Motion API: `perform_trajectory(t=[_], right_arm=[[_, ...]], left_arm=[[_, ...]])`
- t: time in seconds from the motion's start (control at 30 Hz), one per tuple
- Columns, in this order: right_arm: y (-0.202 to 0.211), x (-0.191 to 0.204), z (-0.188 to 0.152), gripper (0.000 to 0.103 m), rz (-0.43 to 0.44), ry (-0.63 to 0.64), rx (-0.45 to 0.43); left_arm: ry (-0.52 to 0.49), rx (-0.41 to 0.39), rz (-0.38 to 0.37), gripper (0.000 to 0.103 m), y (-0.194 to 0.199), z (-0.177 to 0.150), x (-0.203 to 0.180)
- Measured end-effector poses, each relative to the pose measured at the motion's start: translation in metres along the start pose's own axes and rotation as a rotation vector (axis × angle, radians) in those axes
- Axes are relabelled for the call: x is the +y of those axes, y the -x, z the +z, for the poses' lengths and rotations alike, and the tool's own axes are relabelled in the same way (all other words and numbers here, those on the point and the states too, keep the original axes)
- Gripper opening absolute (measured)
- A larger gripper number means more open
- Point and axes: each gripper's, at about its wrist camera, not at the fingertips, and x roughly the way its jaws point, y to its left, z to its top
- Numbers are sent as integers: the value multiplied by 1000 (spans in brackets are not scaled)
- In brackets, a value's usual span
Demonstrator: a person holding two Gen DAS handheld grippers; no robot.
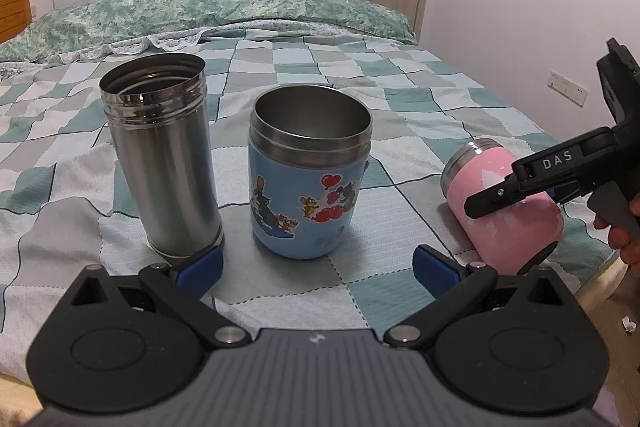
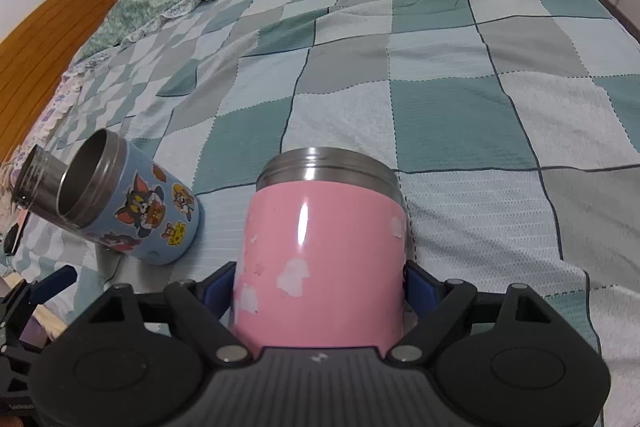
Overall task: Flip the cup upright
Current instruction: 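Carry the upright pink cup with the right tool beside the blue cup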
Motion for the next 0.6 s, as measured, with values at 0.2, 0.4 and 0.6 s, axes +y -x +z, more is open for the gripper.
perform_trajectory(t=[0.2,0.4,0.6], right_arm=[[22,9,-17,84,78,58,-122],[48,39,-38,84,122,227,-363],[49,73,-51,84,86,370,-614]], left_arm=[[17,-14,11,103,6,-1,3],[44,-56,19,103,18,1,8],[88,-108,41,103,21,1,16]])
